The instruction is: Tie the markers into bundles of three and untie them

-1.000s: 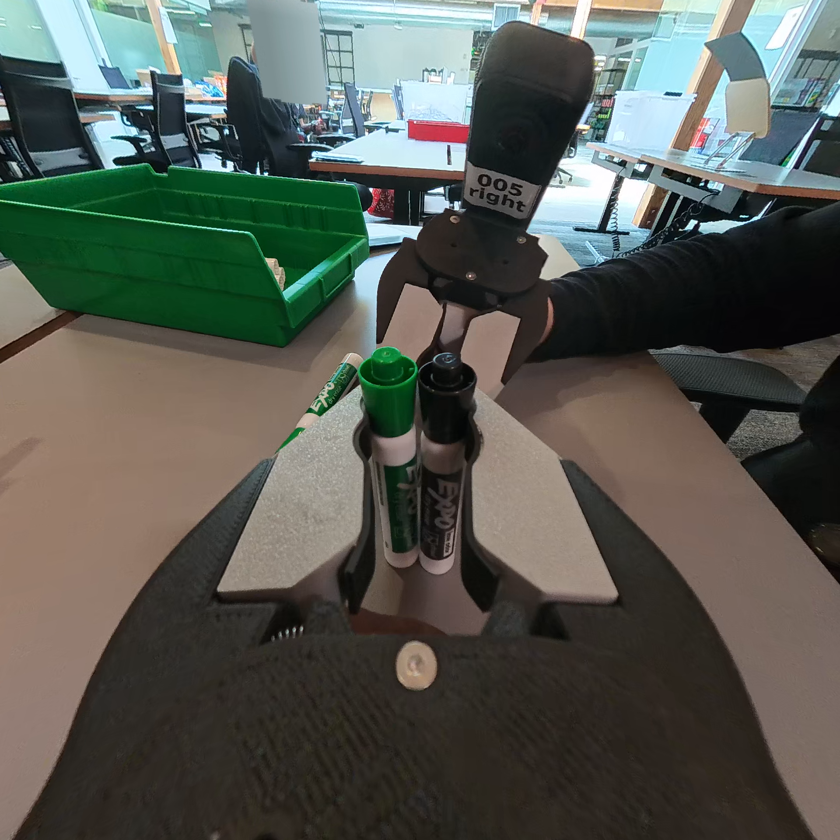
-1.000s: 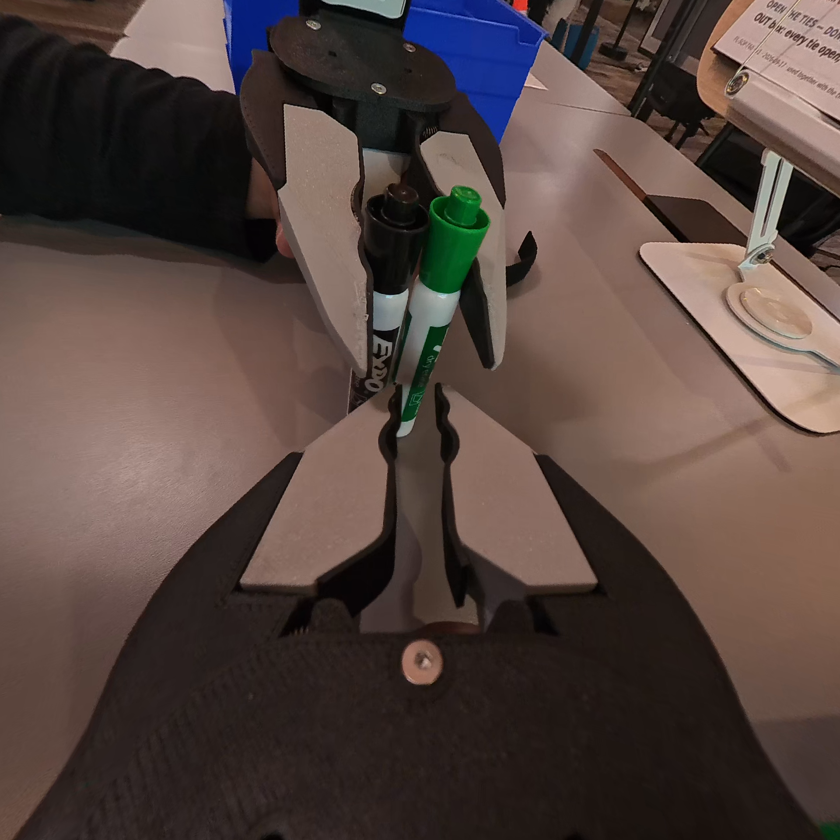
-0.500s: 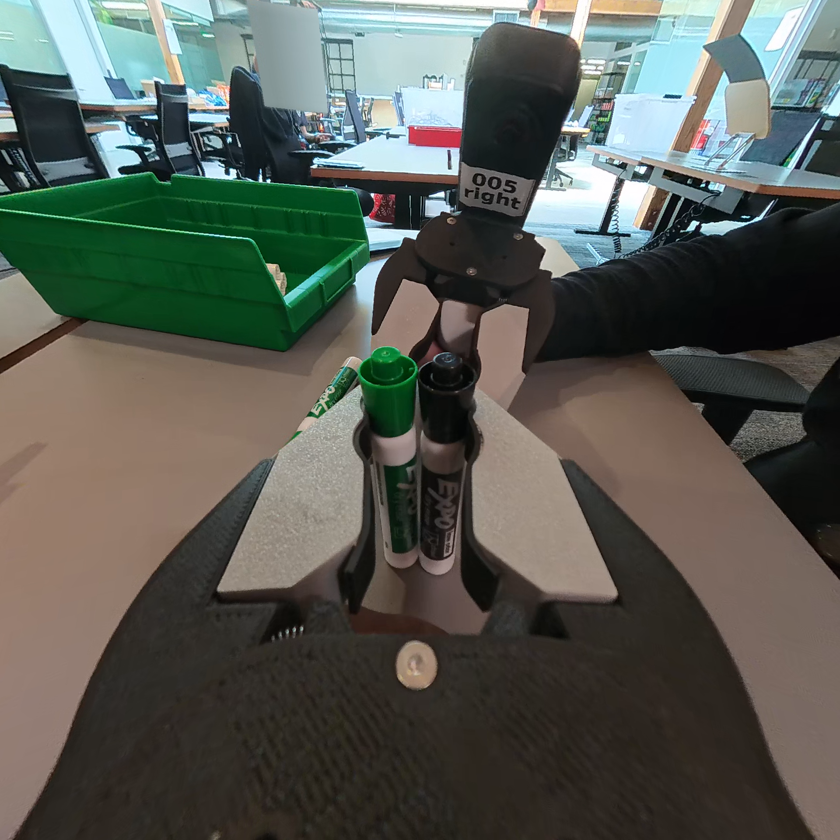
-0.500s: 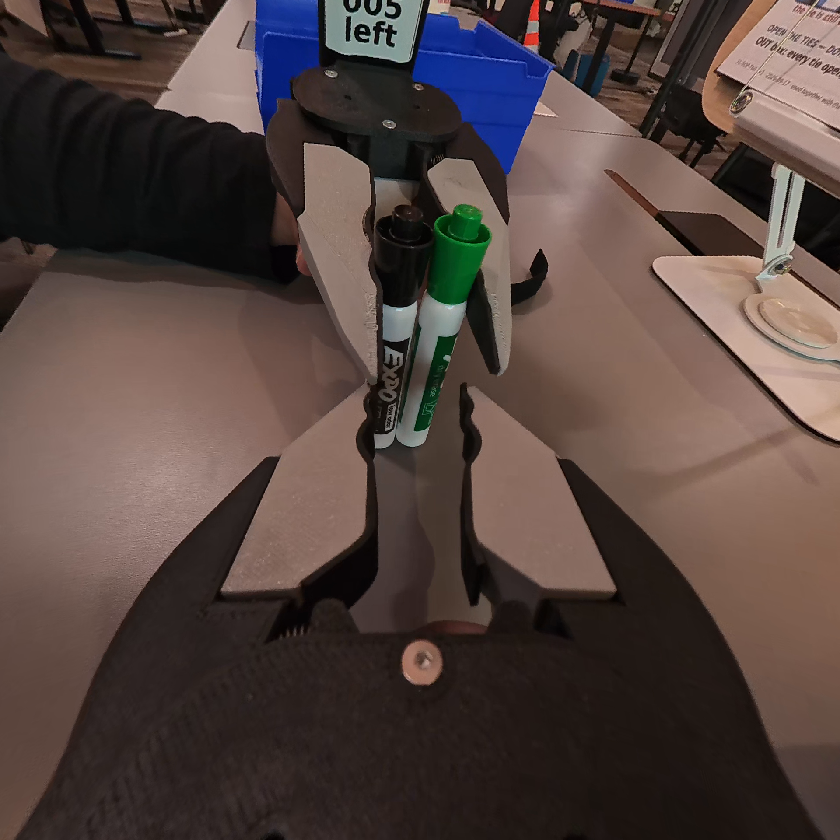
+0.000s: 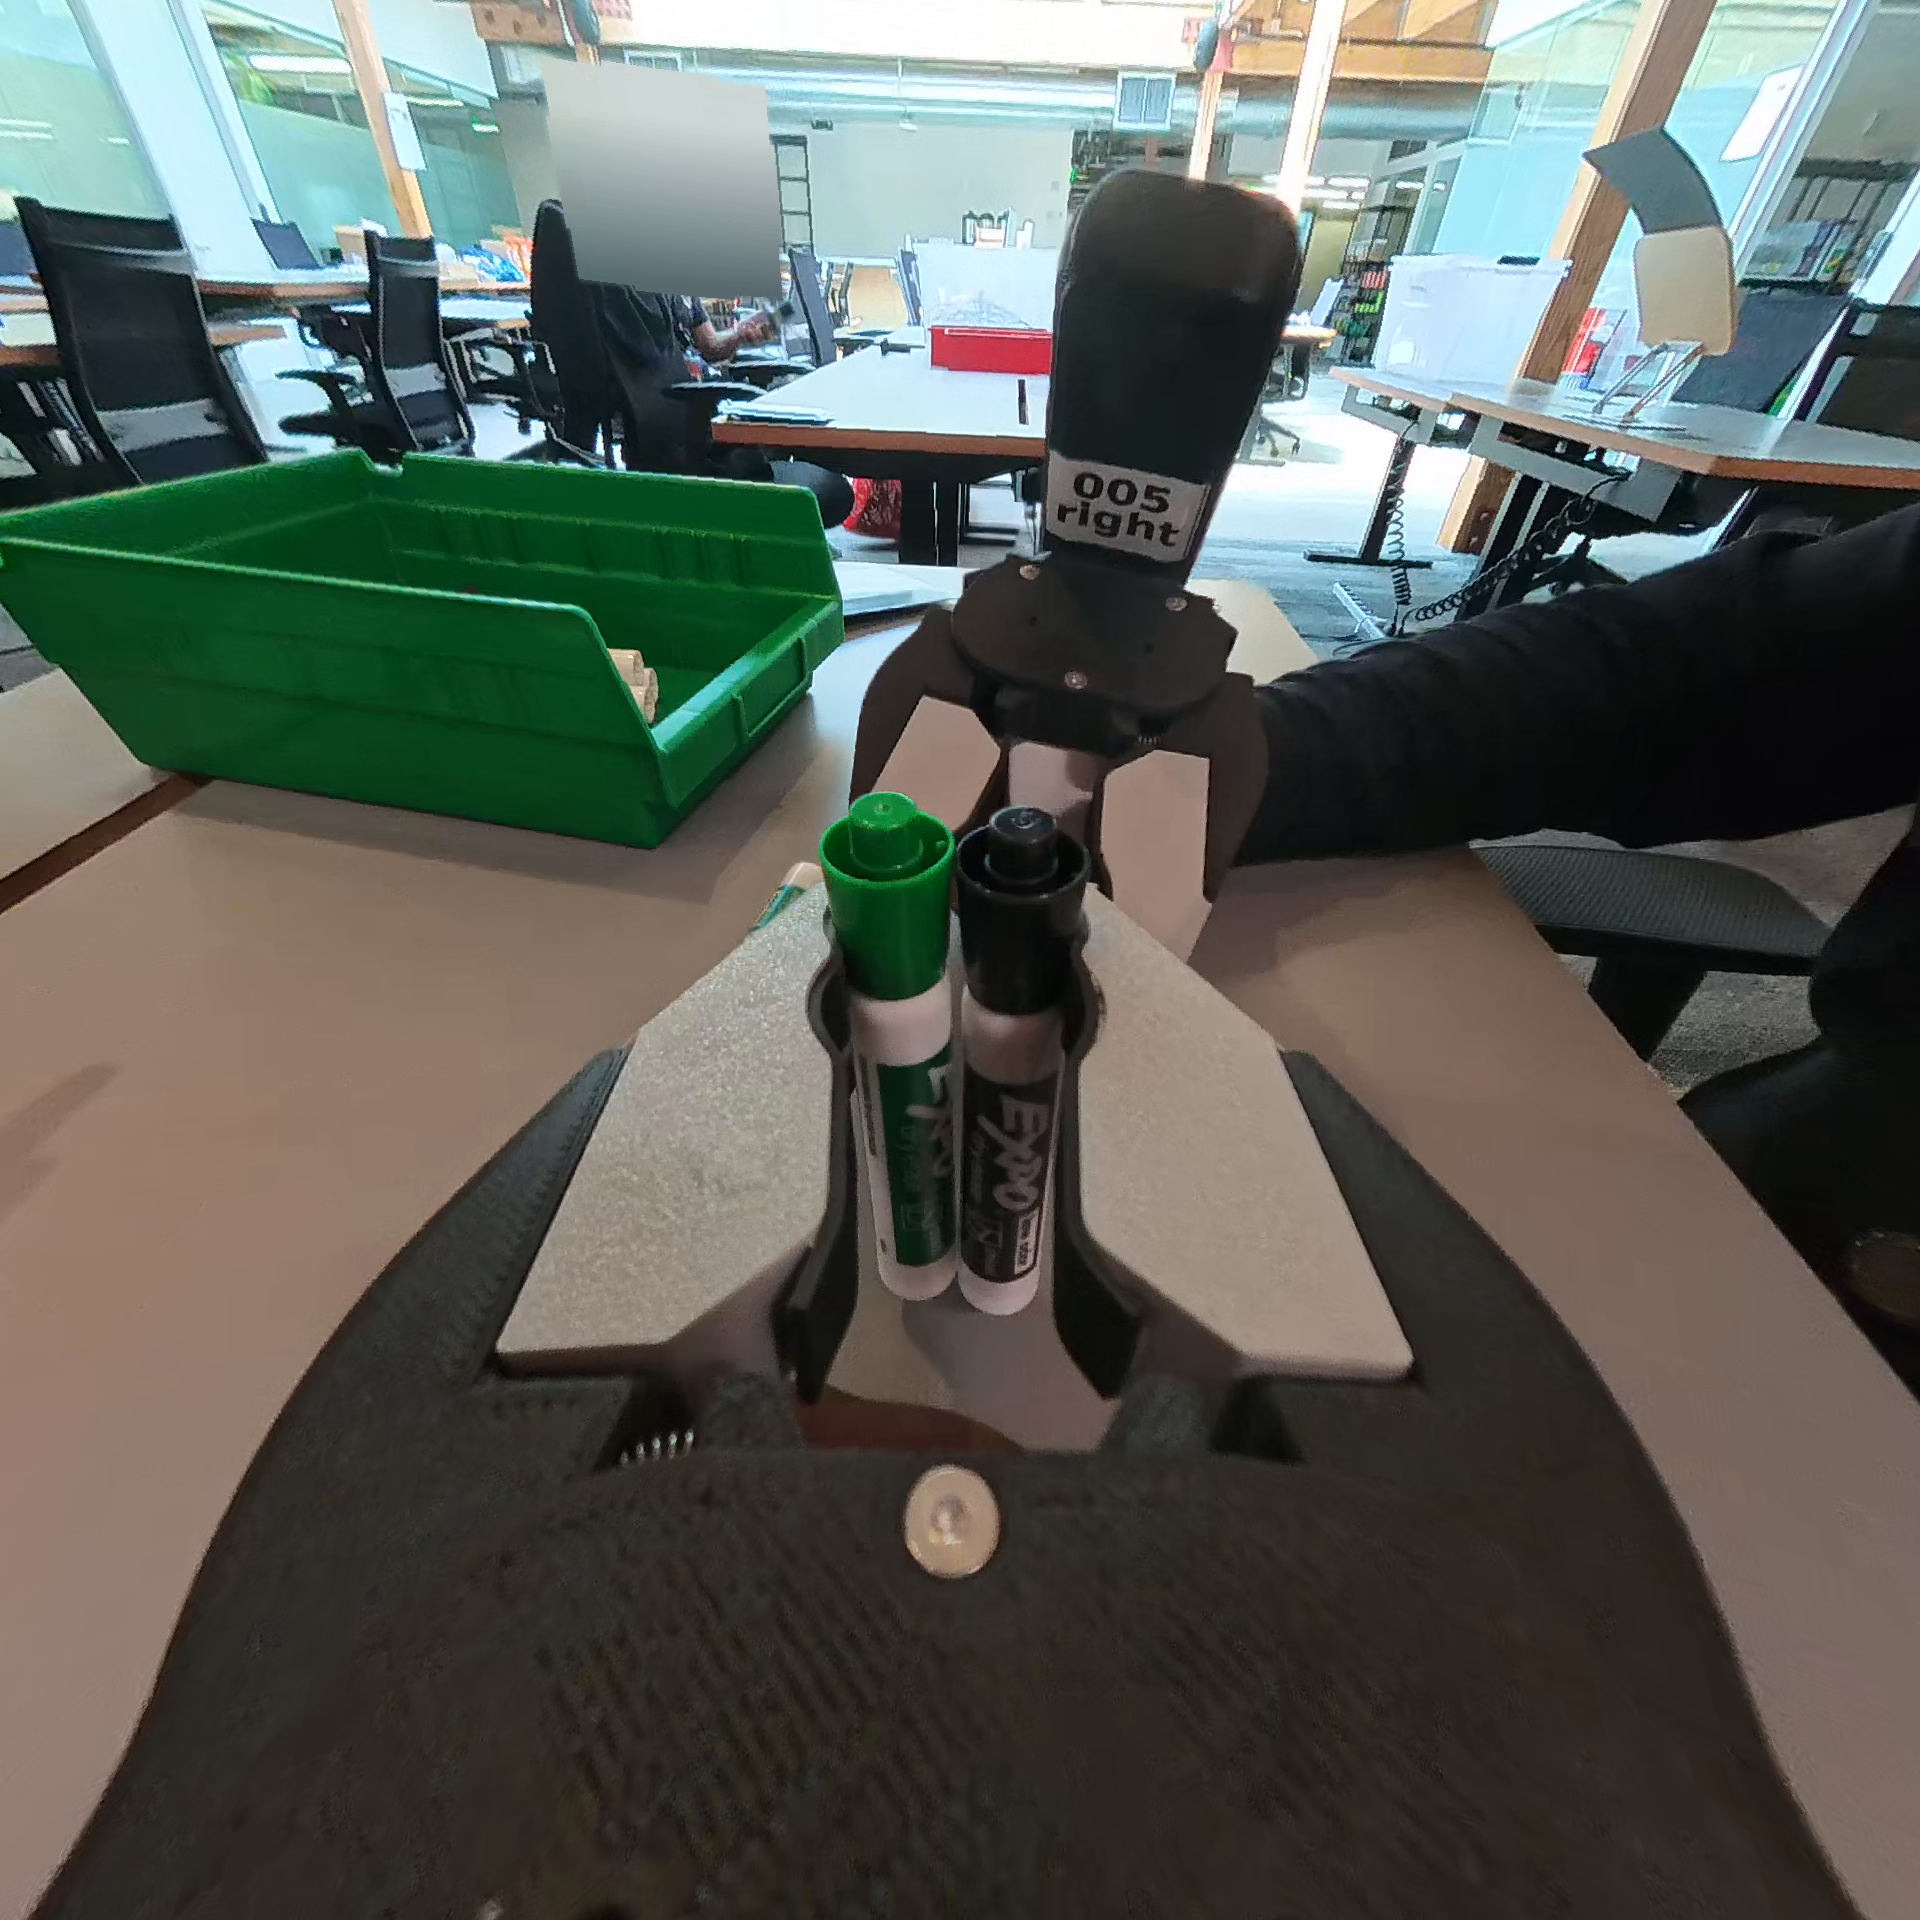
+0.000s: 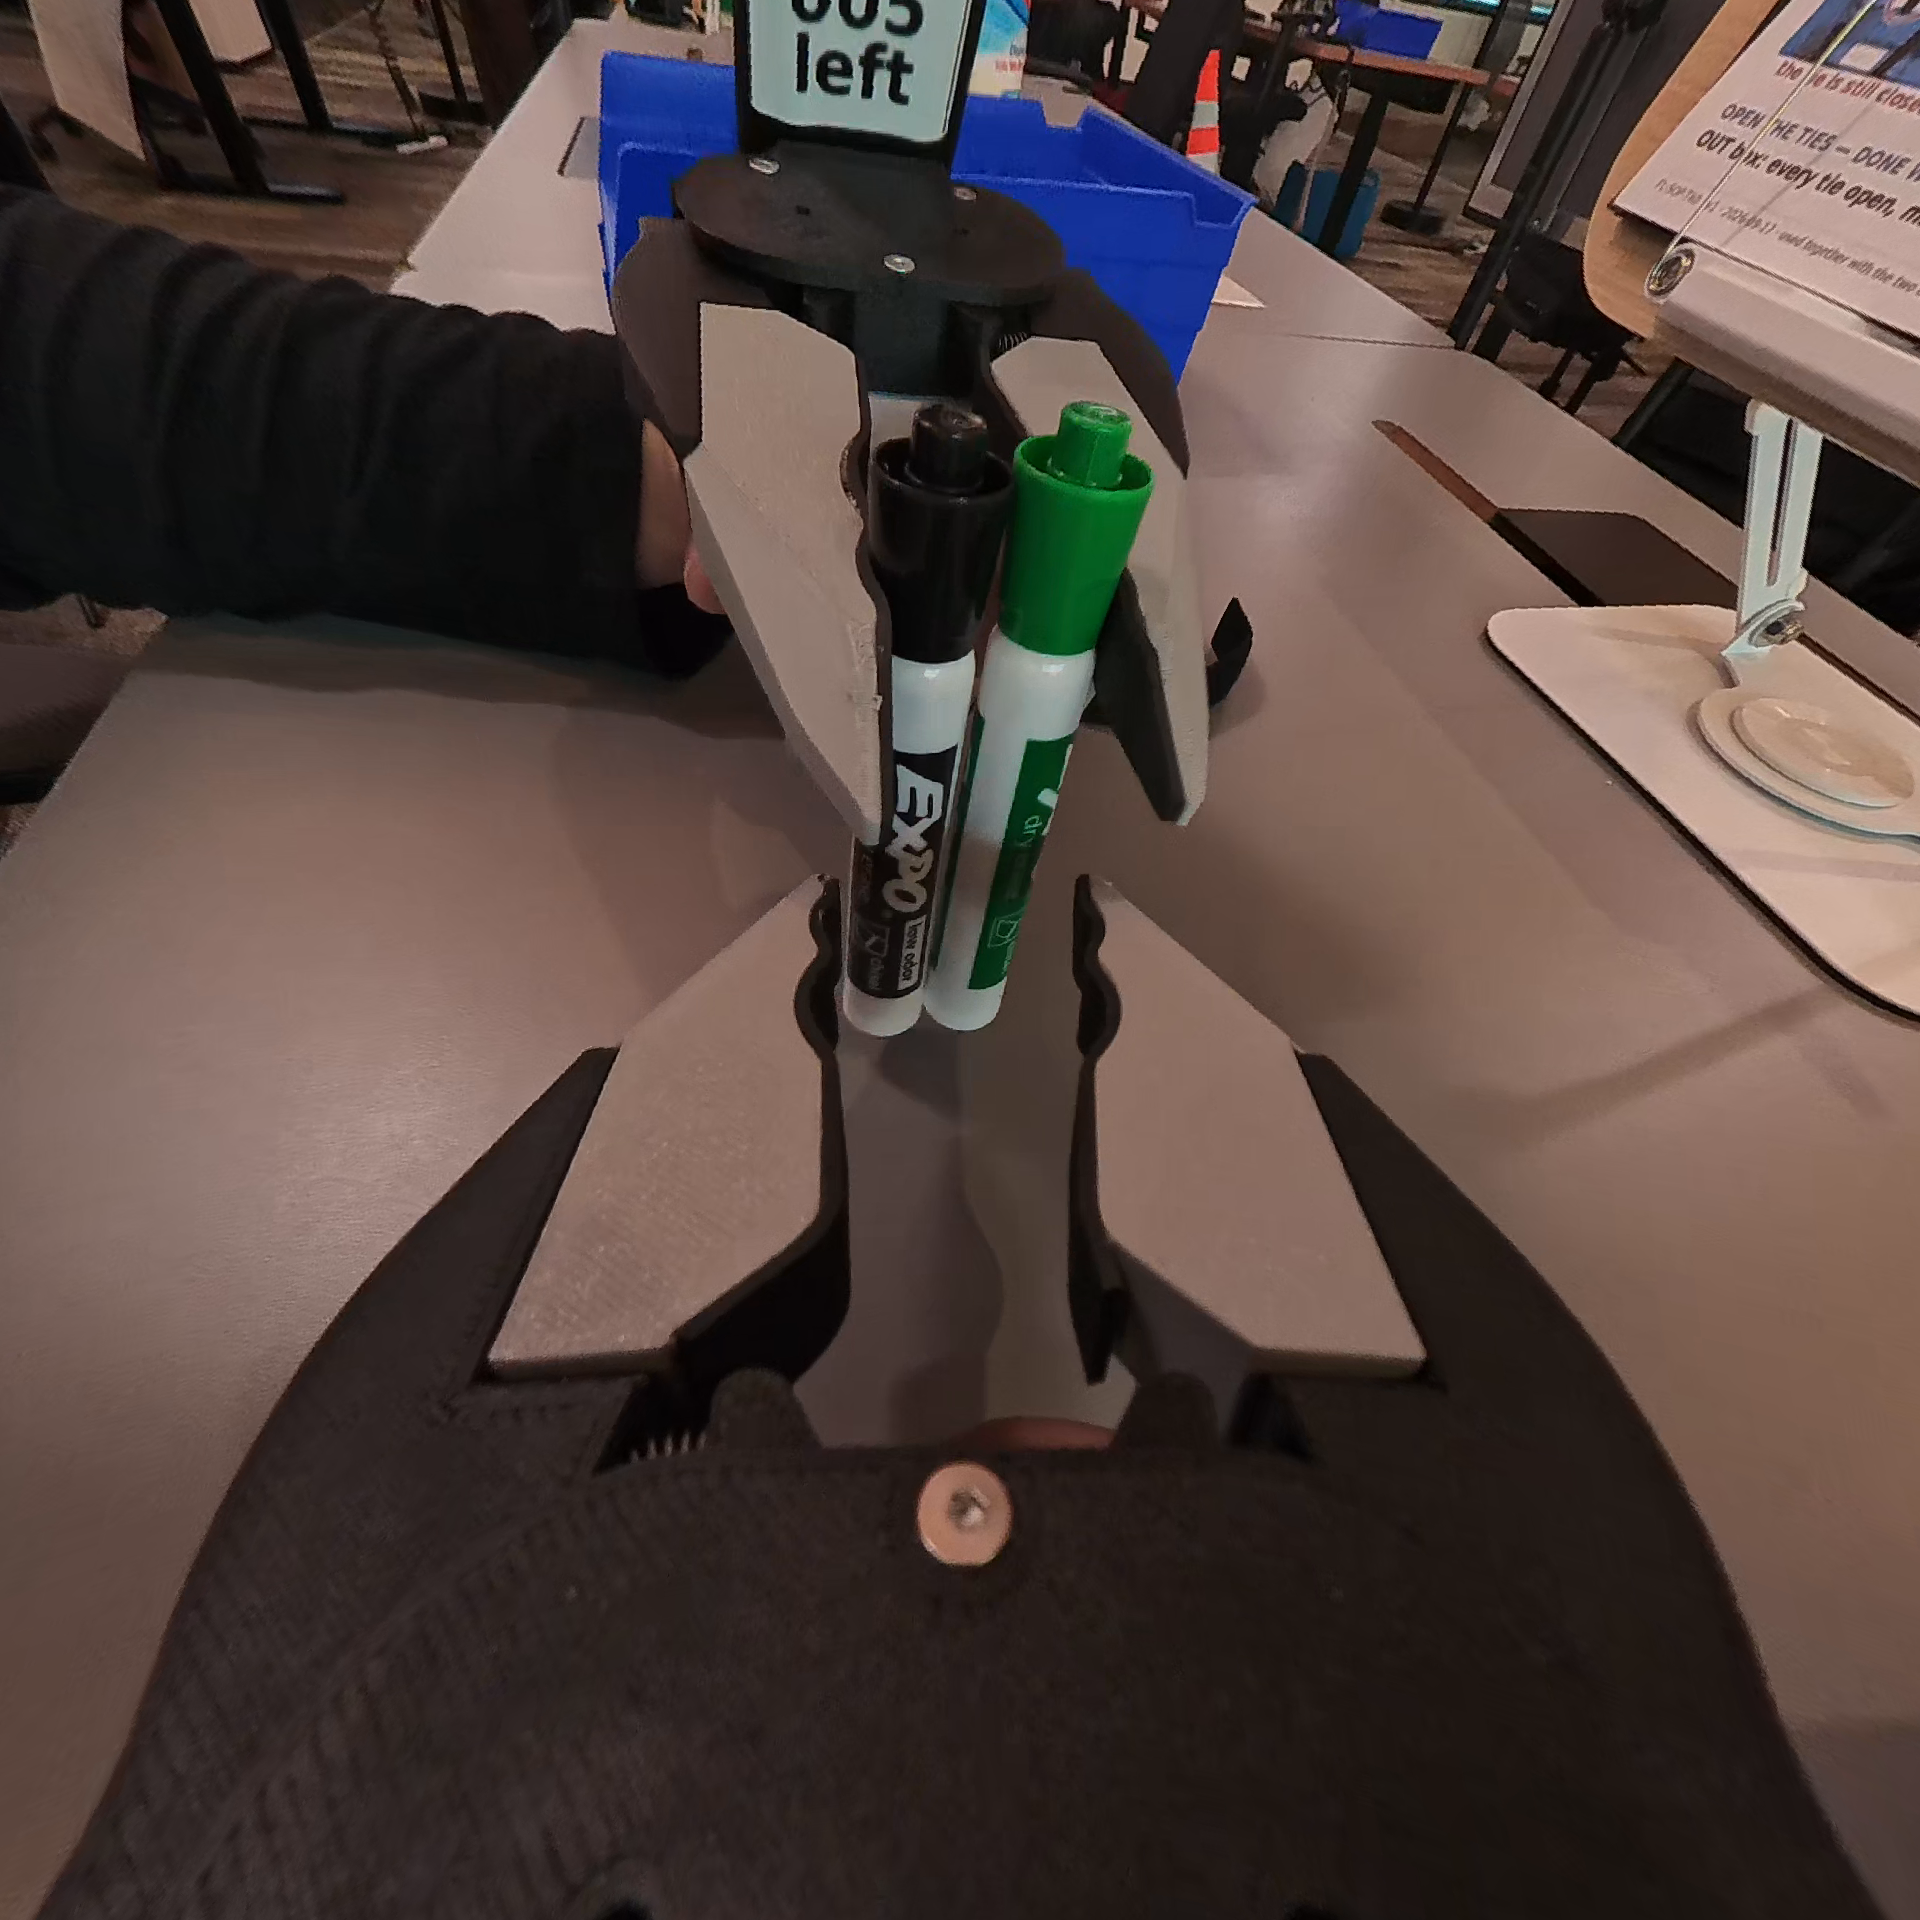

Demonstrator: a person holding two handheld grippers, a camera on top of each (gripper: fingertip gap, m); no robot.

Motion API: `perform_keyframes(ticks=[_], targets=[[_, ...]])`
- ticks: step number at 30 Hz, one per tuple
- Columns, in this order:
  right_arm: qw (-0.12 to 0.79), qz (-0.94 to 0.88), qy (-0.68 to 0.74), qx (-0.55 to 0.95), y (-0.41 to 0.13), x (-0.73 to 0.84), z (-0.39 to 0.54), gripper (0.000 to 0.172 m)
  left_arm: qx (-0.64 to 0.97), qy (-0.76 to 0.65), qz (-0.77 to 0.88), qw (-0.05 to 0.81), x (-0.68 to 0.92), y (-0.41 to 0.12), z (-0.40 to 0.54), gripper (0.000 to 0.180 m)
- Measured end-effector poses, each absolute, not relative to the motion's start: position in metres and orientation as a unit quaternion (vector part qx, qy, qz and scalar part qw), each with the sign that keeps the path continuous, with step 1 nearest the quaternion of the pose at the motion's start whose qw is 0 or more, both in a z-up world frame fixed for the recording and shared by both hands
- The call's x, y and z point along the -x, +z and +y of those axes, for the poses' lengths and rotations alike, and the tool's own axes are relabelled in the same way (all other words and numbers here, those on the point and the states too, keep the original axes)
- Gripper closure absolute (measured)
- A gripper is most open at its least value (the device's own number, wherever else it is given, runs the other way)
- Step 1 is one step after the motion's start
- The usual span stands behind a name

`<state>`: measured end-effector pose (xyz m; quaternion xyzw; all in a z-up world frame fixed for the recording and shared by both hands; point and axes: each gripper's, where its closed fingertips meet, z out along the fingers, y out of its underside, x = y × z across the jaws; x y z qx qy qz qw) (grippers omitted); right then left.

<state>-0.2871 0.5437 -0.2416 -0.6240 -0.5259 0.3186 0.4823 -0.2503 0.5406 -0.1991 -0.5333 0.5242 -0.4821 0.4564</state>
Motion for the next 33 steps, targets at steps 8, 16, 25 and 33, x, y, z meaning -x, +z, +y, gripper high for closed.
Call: perform_keyframes(ticks=[8, 16, 25, 33], targets=[[0.504, -0.51, 0.325, 0.617, -0.232, 0.285, 0.544, 0.123, 0.532, -0.472, 0.542, 0.448, 0.24, -0.191, 0.538, 0.144], [0.517, -0.495, 0.341, 0.609, -0.223, 0.281, 0.541, 0.121, 0.527, -0.47, 0.552, 0.444, 0.229, -0.182, 0.533, 0.144], [0.526, -0.492, 0.347, 0.601, -0.216, 0.282, 0.537, 0.122, 0.516, -0.473, 0.556, 0.448, 0.22, -0.163, 0.527, 0.144], [0.529, -0.491, 0.352, 0.596, -0.213, 0.283, 0.535, 0.123, 0.51, -0.471, 0.563, 0.448, 0.212, -0.156, 0.522, 0.144]])
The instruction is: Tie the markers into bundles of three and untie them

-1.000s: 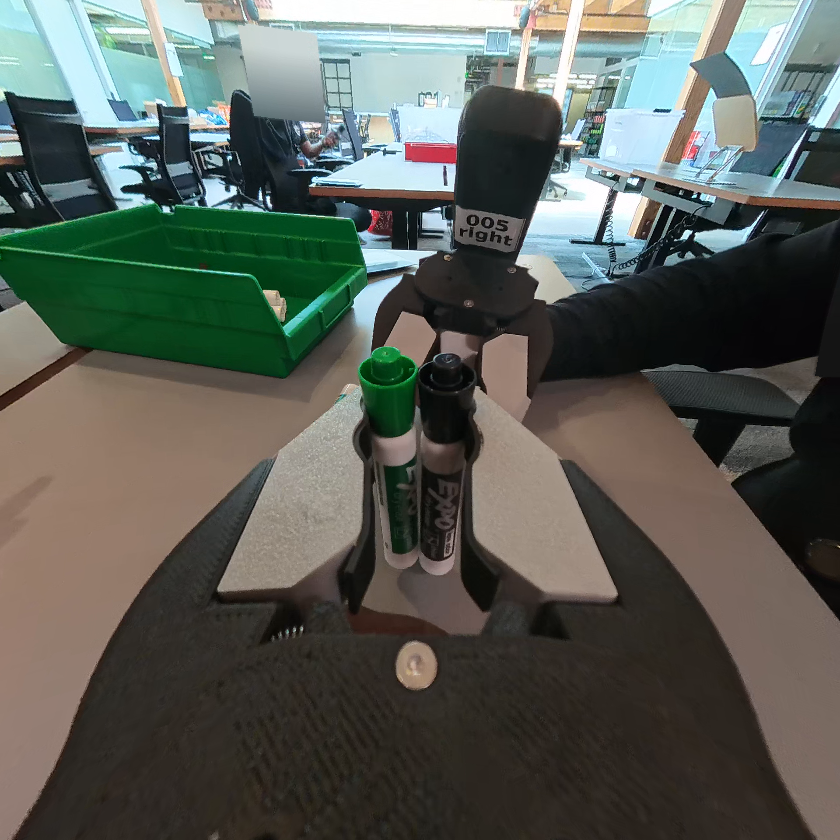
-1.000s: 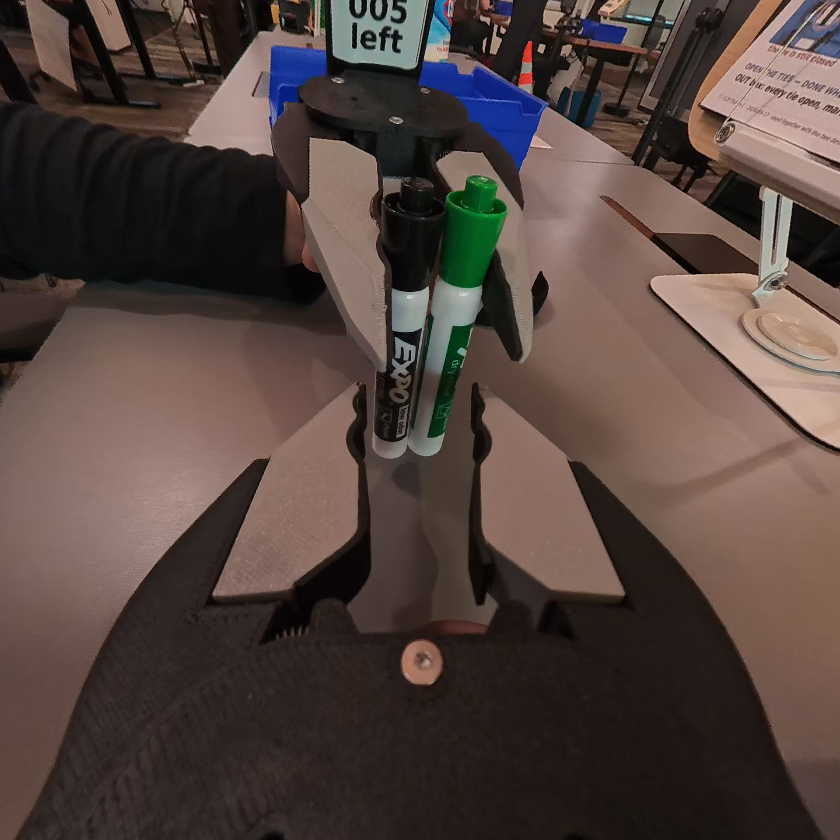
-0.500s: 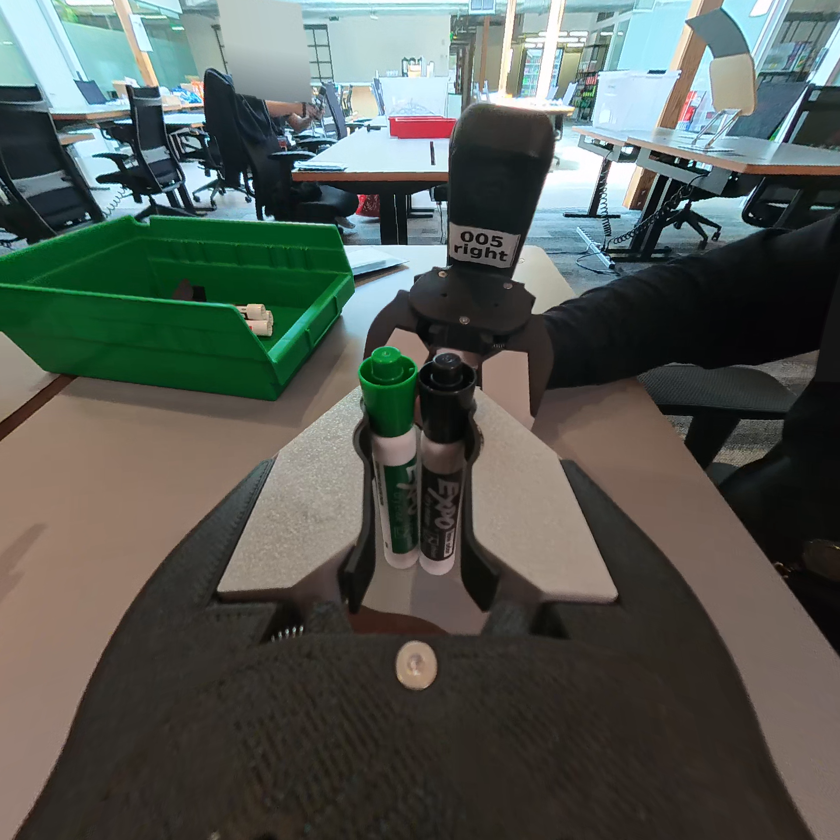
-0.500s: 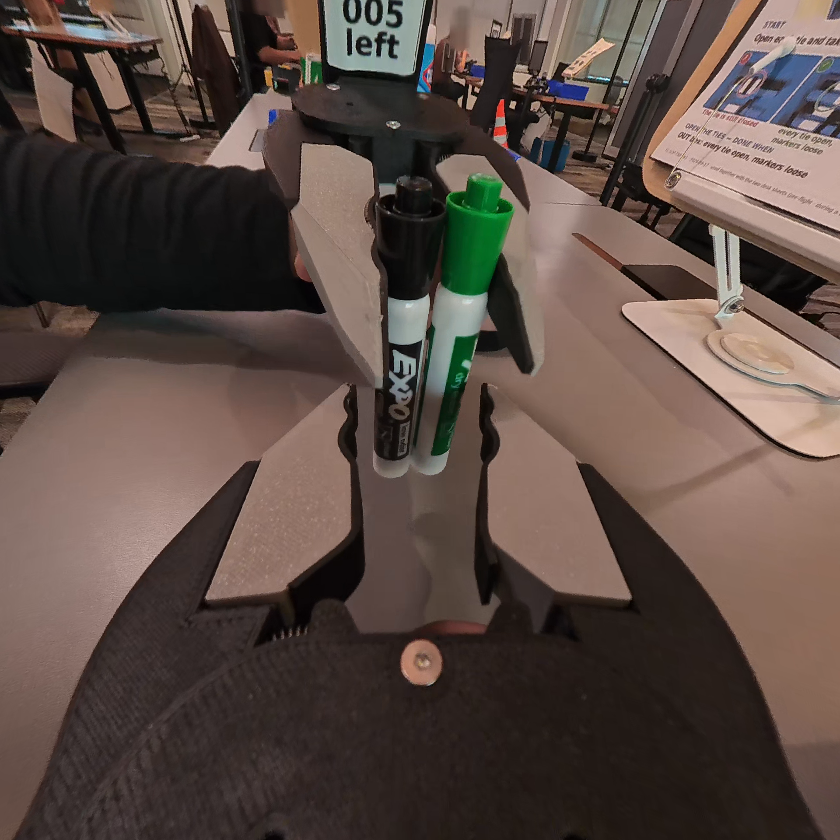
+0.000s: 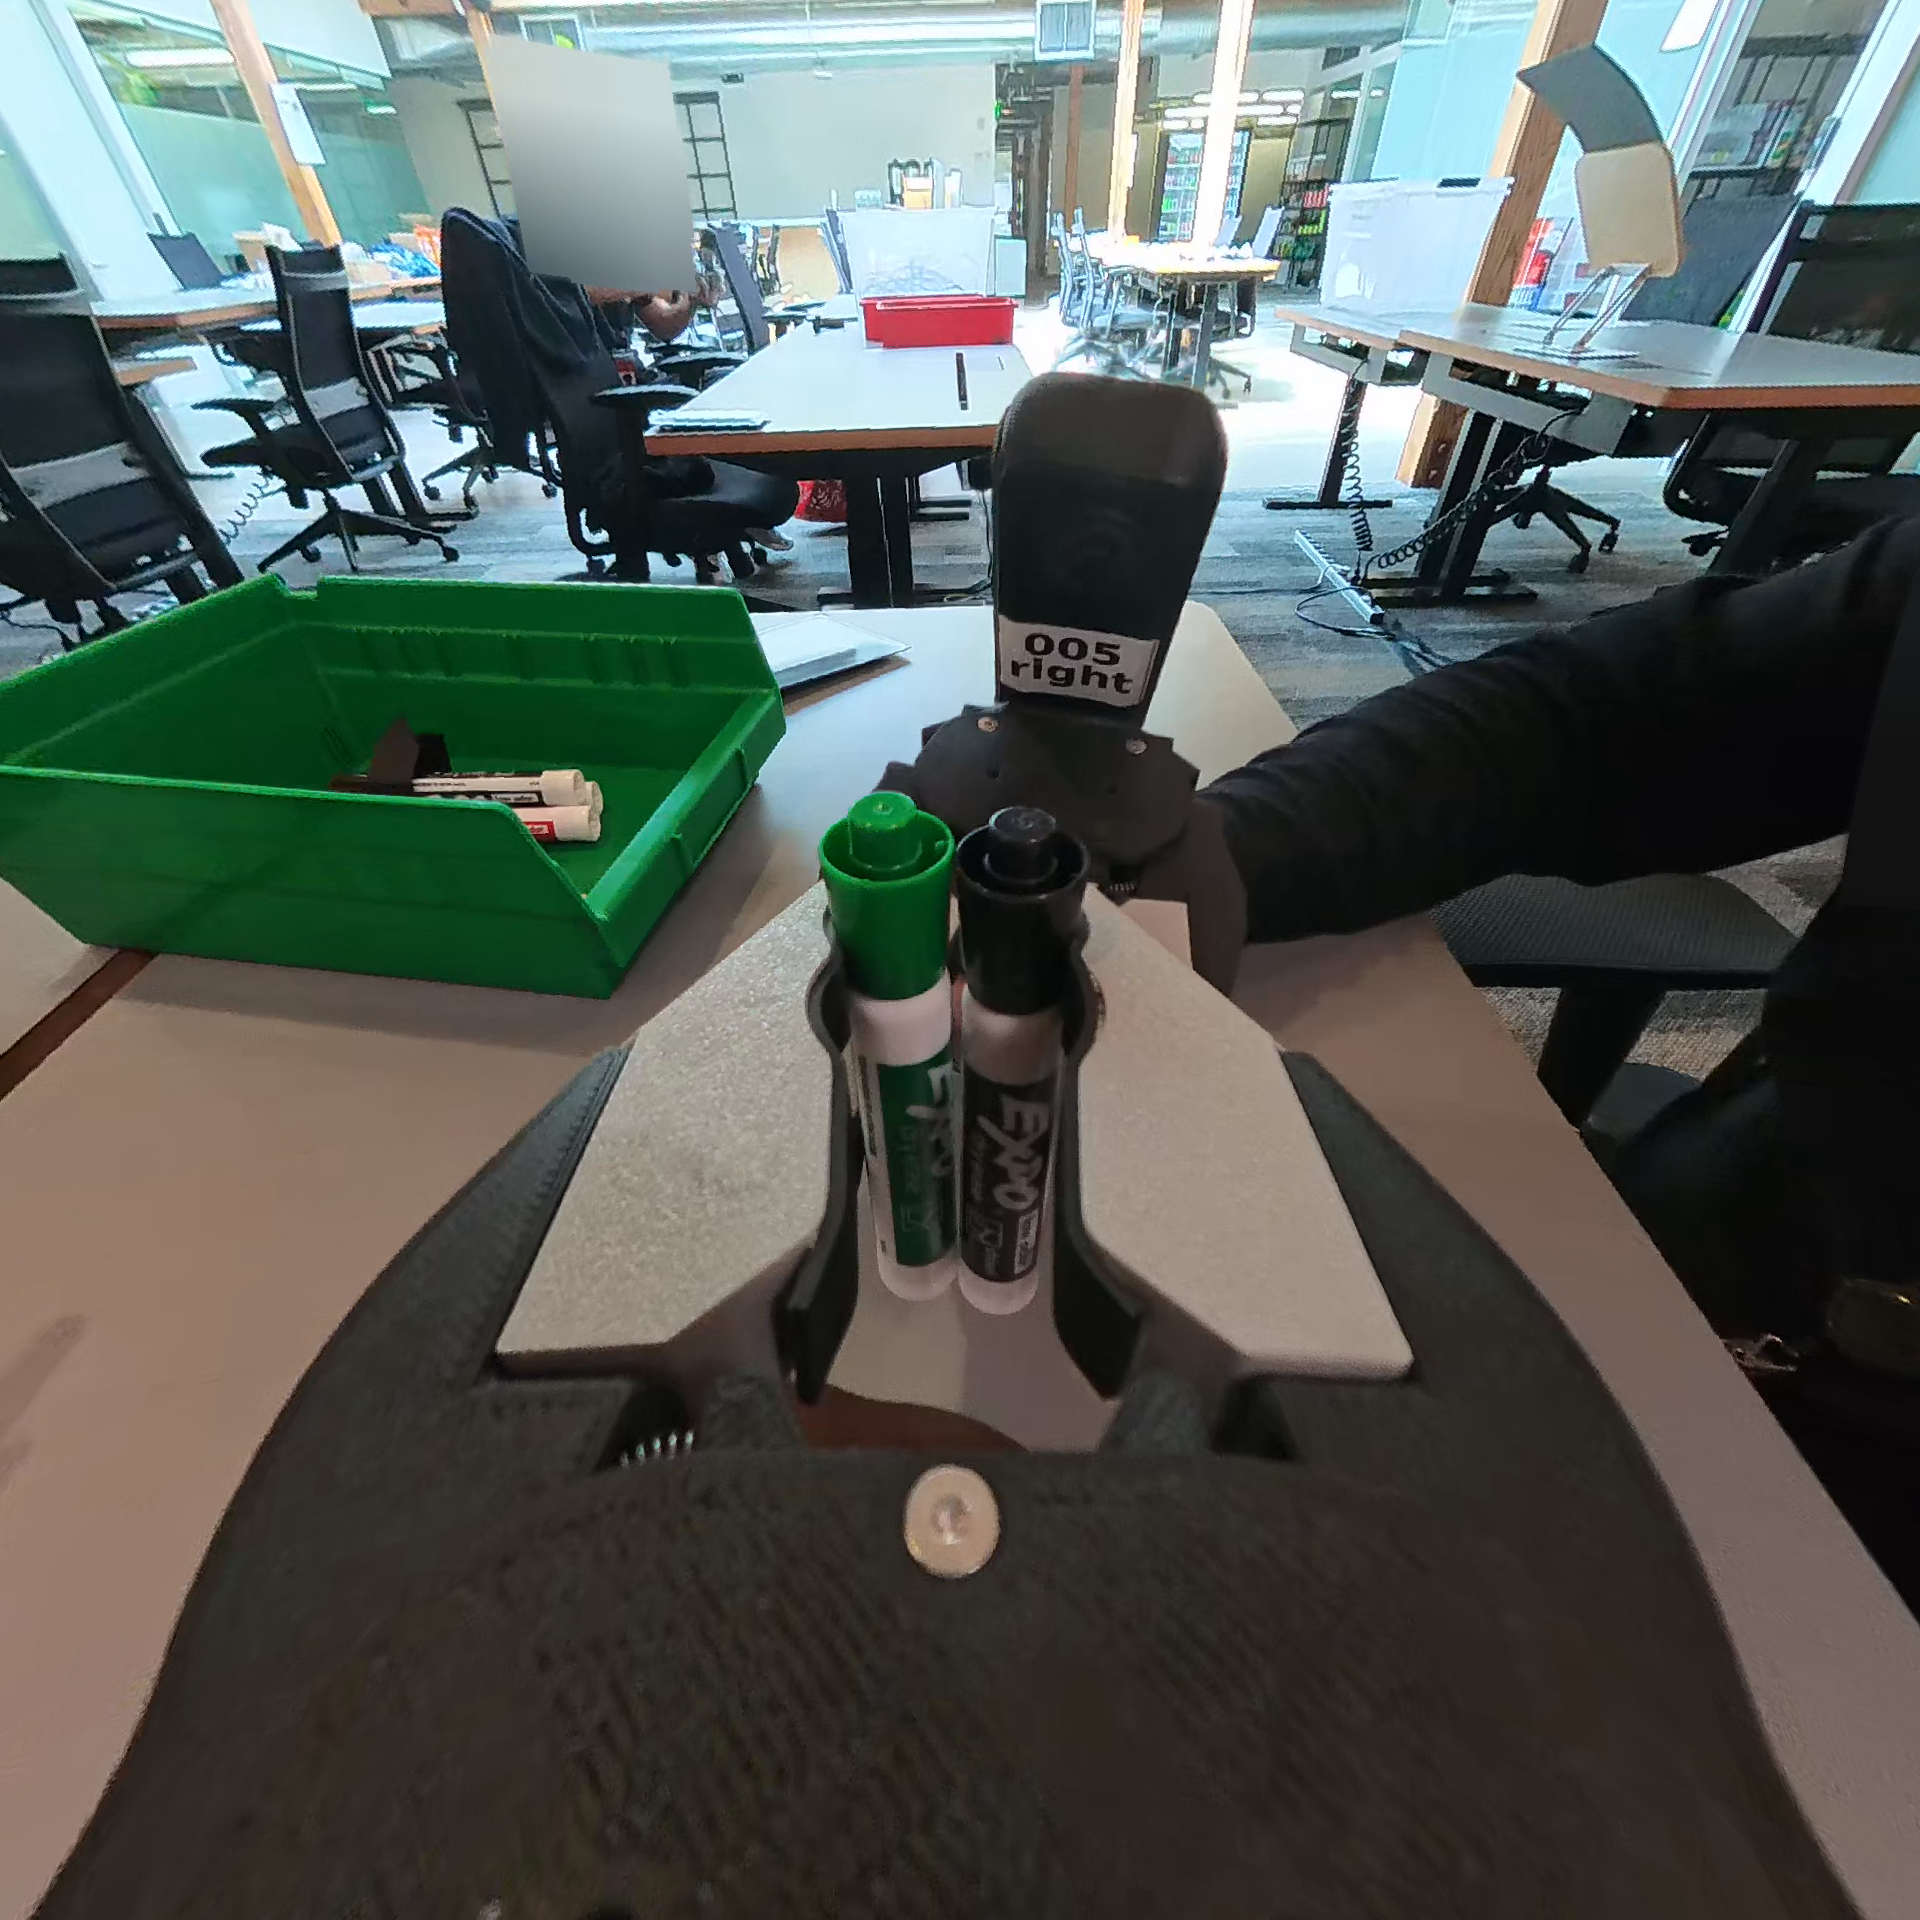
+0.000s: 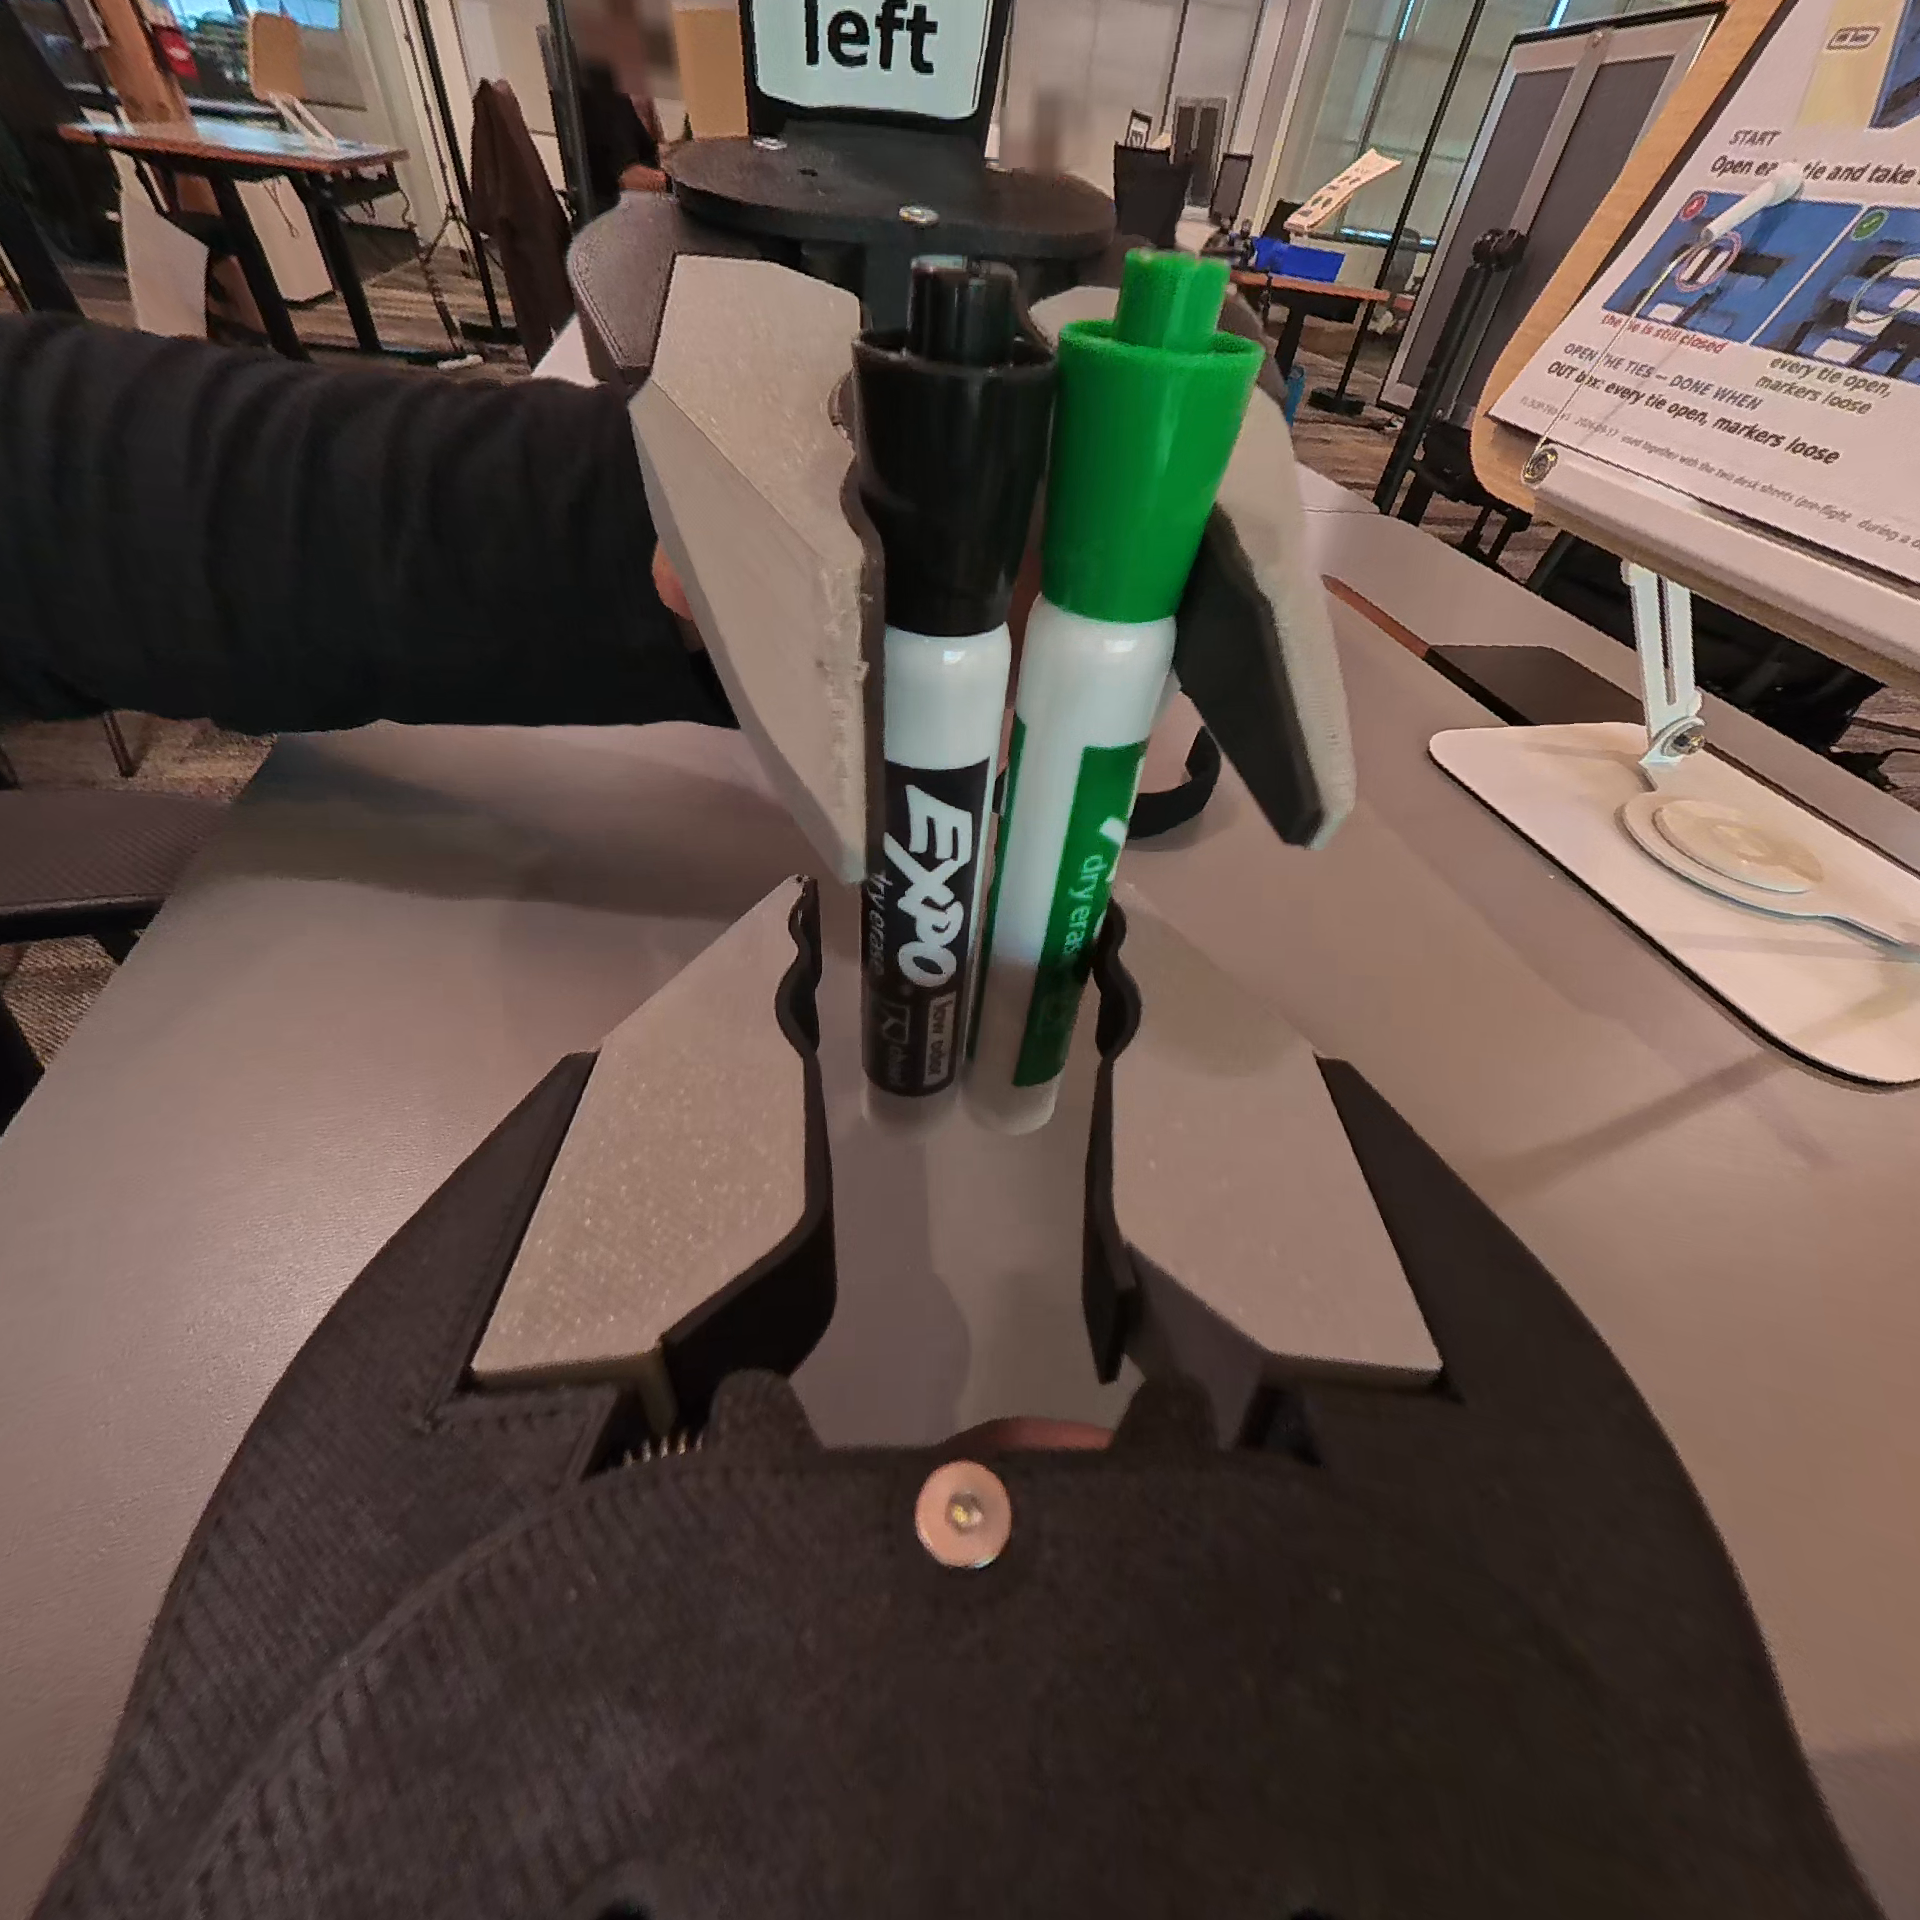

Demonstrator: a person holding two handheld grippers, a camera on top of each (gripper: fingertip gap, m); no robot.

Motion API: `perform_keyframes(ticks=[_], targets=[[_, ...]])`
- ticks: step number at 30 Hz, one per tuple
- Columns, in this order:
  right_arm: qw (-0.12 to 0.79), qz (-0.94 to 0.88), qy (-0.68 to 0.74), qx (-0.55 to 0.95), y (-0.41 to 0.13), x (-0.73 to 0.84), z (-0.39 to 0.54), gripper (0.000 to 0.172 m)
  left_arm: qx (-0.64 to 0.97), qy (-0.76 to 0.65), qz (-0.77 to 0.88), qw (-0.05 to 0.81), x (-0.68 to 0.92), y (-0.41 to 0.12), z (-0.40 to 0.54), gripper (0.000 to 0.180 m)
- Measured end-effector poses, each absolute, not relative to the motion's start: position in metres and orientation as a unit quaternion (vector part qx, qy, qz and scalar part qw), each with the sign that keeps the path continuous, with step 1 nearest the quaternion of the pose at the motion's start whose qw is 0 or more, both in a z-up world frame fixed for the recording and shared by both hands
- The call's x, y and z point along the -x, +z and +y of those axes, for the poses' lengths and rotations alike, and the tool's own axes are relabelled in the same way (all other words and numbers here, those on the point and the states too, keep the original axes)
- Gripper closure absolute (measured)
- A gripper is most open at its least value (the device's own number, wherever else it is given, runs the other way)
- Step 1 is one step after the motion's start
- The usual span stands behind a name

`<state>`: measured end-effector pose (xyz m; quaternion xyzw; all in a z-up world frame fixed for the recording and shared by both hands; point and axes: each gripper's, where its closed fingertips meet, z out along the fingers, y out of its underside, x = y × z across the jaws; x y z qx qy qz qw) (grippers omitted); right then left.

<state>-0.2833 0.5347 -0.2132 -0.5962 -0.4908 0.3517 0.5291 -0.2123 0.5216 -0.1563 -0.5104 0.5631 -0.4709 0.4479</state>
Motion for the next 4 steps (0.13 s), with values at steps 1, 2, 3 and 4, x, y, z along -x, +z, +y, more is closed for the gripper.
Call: perform_keyframes(ticks=[1, 2, 3, 4], targets=[[0.53, -0.491, 0.352, 0.596, -0.2126, 0.2835, 0.5346, 0.123, 0.509, -0.471, 0.564, 0.448, 0.2113, -0.1548, 0.5208, 0.144], [0.531, -0.491, 0.351, 0.595, -0.2121, 0.2834, 0.5346, 0.123, 0.508, -0.472, 0.564, 0.448, 0.2102, -0.1536, 0.52, 0.144], [0.532, -0.491, 0.35, 0.594, -0.2117, 0.2833, 0.5345, 0.123, 0.507, -0.472, 0.565, 0.448, 0.2089, -0.1526, 0.5193, 0.144], [0.533, -0.491, 0.35, 0.594, -0.2114, 0.2833, 0.5345, 0.123, 0.506, -0.472, 0.566, 0.448, 0.2075, -0.152, 0.5183, 0.144]])
